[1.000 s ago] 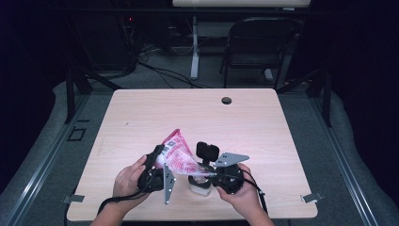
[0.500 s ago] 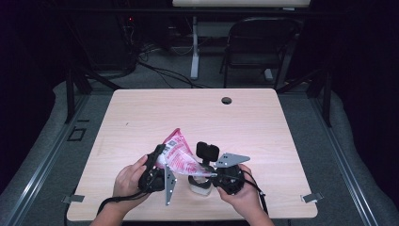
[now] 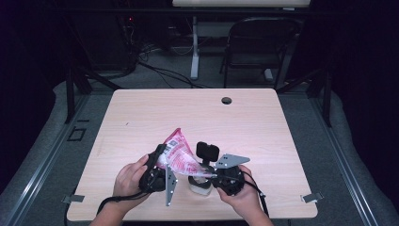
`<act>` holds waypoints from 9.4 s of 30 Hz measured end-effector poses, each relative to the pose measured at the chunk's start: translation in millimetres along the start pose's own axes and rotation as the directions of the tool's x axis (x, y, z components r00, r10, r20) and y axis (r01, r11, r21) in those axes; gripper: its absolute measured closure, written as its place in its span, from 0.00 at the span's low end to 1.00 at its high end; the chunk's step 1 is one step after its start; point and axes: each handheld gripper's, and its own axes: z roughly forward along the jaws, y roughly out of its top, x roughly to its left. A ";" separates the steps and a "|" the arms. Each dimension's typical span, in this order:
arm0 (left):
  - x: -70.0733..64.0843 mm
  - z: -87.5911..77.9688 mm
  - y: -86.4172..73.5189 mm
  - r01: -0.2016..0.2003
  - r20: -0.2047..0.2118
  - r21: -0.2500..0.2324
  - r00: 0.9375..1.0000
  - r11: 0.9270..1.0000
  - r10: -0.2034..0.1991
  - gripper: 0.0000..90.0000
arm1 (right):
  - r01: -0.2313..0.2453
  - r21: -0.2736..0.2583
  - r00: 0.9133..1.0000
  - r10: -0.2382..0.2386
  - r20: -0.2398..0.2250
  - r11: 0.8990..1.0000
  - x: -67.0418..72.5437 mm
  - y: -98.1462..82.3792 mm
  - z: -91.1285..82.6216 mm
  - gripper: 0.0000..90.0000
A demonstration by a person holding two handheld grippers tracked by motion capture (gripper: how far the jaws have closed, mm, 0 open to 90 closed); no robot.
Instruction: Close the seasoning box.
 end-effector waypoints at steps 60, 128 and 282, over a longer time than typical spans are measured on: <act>5.4 -5.6 6.4 -0.039 -0.011 -0.009 0.999 0.999 0.039 0.78 | -0.014 -0.011 1.000 0.014 0.006 1.000 1.7 -2.0 1.8 0.99; 10.6 -13.3 14.4 -0.054 -0.036 -0.036 0.998 0.998 0.053 0.78 | -0.024 -0.022 1.000 0.024 -0.002 0.999 2.8 -1.8 1.0 0.98; 13.7 -18.0 24.3 -0.088 -0.057 -0.072 0.995 0.994 0.084 0.75 | -0.046 -0.036 0.999 0.046 0.005 0.998 1.5 -5.6 -3.5 0.97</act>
